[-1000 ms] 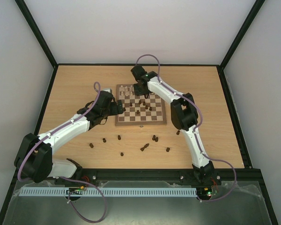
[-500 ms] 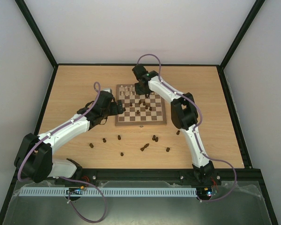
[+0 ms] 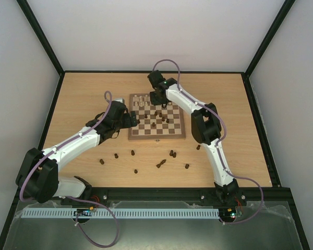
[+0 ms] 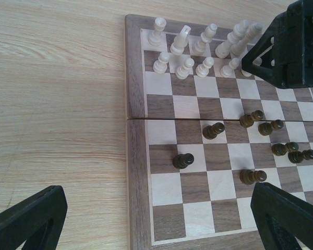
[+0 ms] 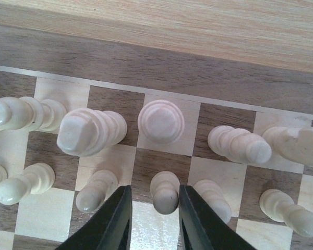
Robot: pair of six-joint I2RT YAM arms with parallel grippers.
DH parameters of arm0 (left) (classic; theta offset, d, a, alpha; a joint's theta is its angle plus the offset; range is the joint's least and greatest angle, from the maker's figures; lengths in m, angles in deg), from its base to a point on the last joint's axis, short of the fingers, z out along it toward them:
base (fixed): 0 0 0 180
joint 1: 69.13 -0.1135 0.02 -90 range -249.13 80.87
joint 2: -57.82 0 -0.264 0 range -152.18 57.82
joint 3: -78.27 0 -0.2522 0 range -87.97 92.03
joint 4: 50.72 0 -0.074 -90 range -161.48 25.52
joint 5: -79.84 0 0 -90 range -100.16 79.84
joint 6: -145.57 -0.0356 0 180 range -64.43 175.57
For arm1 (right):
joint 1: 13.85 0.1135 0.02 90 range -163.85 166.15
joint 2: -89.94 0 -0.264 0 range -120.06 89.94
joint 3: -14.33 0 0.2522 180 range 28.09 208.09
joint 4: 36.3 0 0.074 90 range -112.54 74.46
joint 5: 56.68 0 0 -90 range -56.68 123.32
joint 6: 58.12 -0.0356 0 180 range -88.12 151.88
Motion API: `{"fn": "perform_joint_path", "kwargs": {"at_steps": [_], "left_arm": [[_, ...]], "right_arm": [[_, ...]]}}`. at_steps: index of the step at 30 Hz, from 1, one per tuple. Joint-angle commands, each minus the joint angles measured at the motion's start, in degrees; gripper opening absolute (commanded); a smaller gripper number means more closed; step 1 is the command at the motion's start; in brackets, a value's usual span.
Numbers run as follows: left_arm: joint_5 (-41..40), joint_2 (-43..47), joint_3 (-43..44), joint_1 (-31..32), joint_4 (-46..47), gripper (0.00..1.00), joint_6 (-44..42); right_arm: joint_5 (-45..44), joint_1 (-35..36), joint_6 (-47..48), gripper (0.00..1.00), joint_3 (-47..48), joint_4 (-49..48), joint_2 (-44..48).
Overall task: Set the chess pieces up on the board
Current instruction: Pick up the chess piece from the chessboard.
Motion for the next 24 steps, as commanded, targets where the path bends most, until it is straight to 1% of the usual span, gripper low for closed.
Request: {"fn": "perform_joint_path", "kwargs": {"at_steps": [1, 5, 8, 9, 11, 12, 15, 17, 21, 24], "left_arm": [[-0.76, 0.47, 1.39, 0.05, -1.07, 1.0, -0.41], [0.78, 1.37, 1.1, 0.07, -0.66, 0.99, -0.42], [1.85, 2.58, 0.44, 0.06, -0.11, 1.0, -0.26], [2.29, 2.99, 0.16, 0.06, 0.2, 0.99, -0.29], [2.86, 3.73, -0.35, 0.06, 0.81, 1.0, -0.31], [2.84, 3.96, -0.55, 0.02, 0.99, 1.0, -0.26], [2.19, 3.98, -0.72, 0.06, 1.03, 1.0, -0.15], [1.92, 3.86, -0.79, 0.02, 1.1, 1.0, 0.09], [0.44, 3.66, -0.68, 0.07, 0.66, 0.99, 0.61], [-0.7, 3.94, -0.55, 0.03, 0.13, 1.0, 0.79]], "right_arm": [[-0.12, -0.02, -0.22, 0.32, -2.03, 2.81, 8.06], [0.11, 0.25, -0.93, 0.45, -9.47, 1.66, 15.32], [0.58, 0.57, -1.31, 0.59, -18.28, -0.54, 22.28], [0.67, 0.64, -1.52, 0.67, -21.58, -1.24, 24.65], [0.77, 0.76, -1.76, 0.97, -28.01, -2.8, 30.42], [1.32, 0.77, -1.78, 0.99, -31.79, -3.49, 32.75], [-0.06, 0.77, -2.62, 0.98, -40.11, -4.01, 39.43], [-0.23, 0.77, -3.16, 0.98, -43.82, -4.76, 43.37], [3.82, 0.77, -4.0, 0.99, -47.07, -4.43, 47.86], [5.33, 0.77, -4.36, 0.99, -47.79, -4.91, 48.97]]}}
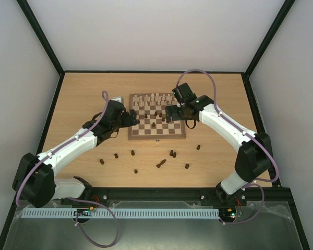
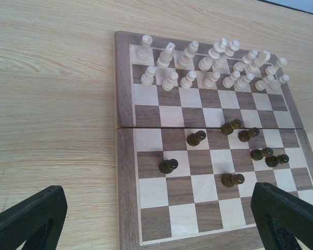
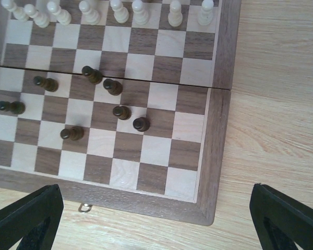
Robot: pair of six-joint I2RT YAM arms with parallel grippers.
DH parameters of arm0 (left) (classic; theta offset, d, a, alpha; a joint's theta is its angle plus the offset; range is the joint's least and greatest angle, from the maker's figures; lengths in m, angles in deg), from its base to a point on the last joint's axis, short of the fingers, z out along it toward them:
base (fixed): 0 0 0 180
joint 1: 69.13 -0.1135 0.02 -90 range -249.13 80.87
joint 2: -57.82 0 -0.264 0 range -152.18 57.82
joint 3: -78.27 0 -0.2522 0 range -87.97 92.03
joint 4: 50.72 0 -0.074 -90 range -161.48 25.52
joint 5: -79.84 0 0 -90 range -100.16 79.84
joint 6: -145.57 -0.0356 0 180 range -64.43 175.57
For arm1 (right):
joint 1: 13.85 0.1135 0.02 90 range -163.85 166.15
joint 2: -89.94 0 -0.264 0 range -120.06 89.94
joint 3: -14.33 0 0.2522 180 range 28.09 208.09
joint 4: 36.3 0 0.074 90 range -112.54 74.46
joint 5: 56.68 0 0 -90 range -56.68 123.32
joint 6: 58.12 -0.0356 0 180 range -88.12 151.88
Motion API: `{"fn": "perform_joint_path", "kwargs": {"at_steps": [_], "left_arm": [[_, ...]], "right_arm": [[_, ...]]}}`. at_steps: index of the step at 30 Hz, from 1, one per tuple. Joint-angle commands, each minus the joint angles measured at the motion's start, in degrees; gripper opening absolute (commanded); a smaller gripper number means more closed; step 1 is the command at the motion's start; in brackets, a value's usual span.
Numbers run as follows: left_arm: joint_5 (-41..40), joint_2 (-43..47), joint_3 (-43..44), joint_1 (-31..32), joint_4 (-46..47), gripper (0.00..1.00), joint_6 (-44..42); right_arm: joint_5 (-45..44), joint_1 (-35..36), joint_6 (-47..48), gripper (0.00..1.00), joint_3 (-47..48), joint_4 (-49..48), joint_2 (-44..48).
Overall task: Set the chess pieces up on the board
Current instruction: Pick up the chess piece from the chessboard.
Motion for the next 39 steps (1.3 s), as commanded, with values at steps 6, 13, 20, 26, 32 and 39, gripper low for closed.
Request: {"fn": "perform_joint_path", "kwargs": {"at_steps": [6, 13, 20, 26, 32, 39], "left_arm": [[-3.36, 1.47, -0.33, 0.04, -0.86, 0.99, 0.72], [-3.05, -1.84, 0.13, -0.03, -0.49, 1.0, 0.61], [-2.35, -5.76, 0.76, -0.02, -0.08, 1.0, 0.61], [-3.02, -6.17, 1.16, -0.03, -0.46, 0.99, 0.44], [-3.21, -6.89, 1.48, -0.02, -0.66, 1.0, 0.28], [-2.55, -7.15, 1.62, -0.07, -0.61, 0.99, 0.11]], "right_arm": [[3.33, 0.25, -1.61, 0.76, -2.53, -3.0, -1.38], [4.23, 0.95, -1.79, 0.54, -4.29, -8.38, -6.72], [1.65, 0.99, -0.54, 0.44, 0.31, -7.82, -13.65], [-1.02, 1.02, 0.49, 0.37, 3.79, -7.19, -16.8], [-1.74, 0.97, 0.6, 0.31, 5.53, -6.85, -19.02], [-1.63, 1.02, 0.73, 0.25, 5.35, -6.65, -19.72]]}}
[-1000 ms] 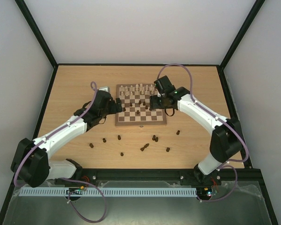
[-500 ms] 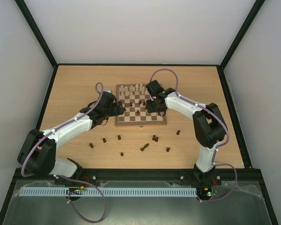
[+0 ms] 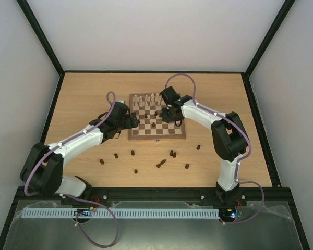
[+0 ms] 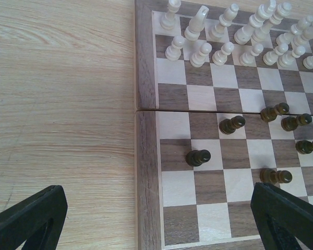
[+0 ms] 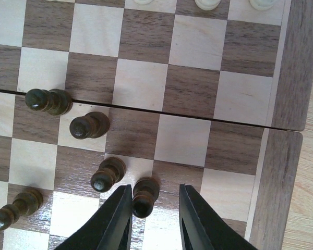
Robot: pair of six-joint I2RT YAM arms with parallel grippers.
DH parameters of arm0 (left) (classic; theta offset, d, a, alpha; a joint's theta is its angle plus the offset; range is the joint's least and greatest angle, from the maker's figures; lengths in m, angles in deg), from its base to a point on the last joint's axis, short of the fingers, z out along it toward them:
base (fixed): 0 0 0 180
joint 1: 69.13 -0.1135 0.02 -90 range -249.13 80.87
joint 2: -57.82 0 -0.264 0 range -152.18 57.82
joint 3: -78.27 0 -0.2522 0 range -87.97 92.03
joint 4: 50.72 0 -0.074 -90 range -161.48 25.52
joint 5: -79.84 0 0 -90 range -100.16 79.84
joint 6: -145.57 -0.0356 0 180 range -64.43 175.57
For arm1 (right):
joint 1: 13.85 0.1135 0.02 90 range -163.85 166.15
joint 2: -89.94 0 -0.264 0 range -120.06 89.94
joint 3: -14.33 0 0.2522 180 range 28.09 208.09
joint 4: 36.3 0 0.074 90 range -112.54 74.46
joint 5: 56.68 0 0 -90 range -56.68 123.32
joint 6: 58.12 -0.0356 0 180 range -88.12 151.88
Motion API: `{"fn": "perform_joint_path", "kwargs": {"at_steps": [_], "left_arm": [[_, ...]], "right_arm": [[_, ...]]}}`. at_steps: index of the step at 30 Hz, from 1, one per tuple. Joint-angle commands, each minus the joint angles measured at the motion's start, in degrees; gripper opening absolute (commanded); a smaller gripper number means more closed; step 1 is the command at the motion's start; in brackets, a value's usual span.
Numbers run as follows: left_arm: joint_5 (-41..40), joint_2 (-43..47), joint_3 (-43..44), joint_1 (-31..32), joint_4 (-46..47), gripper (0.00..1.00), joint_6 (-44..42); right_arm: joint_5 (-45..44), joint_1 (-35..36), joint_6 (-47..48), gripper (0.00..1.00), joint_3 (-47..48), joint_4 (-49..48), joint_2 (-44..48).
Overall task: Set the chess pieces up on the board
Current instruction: Pick up the chess piece from the chessboard.
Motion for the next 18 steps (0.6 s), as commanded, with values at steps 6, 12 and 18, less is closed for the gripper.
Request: {"fn": "perform_joint_path", "kwargs": {"at_steps": [6, 12, 18], "left_arm": [[0.19, -0.64, 1.46, -0.07, -0.55, 1.0, -0.3], [0.19, -0.35, 1.37, -0.02, -0.46, 0.99, -0.31], [0.36, -0.29, 1.3, -0.02, -0.39, 1.0, -0.28]], "right_arm": [[-0.54, 0.29, 0.49, 0.25, 0.96, 1.46, -1.78], [-0.07, 0.26, 0.54, 0.25, 0.62, 1.26, -2.2], [-0.96, 0.3, 0.47, 0.17, -0.12, 1.3, -2.2]]}}
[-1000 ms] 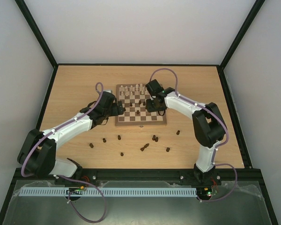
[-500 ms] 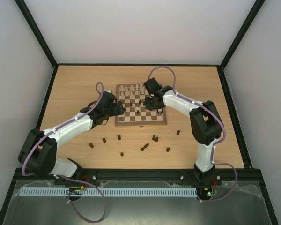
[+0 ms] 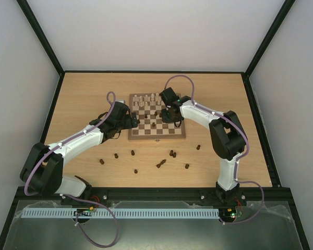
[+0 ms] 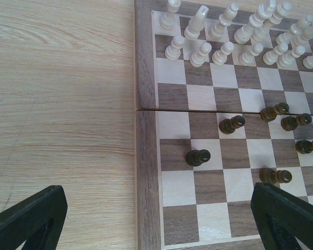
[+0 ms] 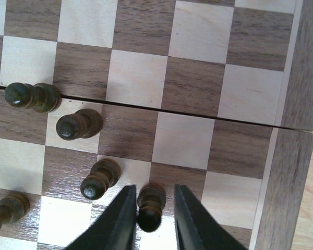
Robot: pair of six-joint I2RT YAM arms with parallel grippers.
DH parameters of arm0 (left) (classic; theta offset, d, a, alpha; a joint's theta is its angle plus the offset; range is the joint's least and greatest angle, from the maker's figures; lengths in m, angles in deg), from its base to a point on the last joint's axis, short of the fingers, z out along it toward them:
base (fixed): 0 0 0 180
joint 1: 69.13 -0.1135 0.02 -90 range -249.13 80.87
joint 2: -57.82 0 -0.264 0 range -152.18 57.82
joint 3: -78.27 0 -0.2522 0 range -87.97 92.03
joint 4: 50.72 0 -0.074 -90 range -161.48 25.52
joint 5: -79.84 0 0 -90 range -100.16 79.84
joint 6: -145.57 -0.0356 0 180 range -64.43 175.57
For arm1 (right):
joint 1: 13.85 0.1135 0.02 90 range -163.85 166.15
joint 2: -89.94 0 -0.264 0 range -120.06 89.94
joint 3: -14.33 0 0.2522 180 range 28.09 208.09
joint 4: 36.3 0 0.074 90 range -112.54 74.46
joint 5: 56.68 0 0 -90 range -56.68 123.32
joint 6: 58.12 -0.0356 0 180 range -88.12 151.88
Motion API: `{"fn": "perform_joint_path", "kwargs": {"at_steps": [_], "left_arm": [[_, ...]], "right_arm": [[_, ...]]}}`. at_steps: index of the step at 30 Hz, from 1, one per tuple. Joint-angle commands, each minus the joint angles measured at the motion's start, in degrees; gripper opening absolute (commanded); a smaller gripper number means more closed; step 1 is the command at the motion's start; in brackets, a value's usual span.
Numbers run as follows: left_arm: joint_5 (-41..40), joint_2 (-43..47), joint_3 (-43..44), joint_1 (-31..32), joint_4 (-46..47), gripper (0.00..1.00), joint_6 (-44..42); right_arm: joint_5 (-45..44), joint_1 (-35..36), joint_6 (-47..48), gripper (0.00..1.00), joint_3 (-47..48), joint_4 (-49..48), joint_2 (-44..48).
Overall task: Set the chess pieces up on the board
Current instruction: Pick up the chess piece from the chessboard.
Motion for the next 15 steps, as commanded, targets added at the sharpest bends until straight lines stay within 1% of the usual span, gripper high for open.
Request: {"fn": "perform_joint_path", "kwargs": {"at_steps": [1, 9, 15], "left_arm": [[0.22, -0.08, 1.28, -0.07, -0.37, 1.0, -0.28], [0.22, -0.44, 1.28, -0.04, -0.34, 0.99, -0.28], [0.56, -0.5, 1.33, 0.03, -0.19, 1.0, -0.29]], "right_arm": [[-1.13, 0.25, 0.26, 0.15, -0.43, 1.52, -0.46], [-6.17, 0.14, -0.46, 0.14, -2.88, 4.11, 1.35], [-6.42, -0.46, -1.13, 0.14, -7.73, 3.02, 4.66]]}}
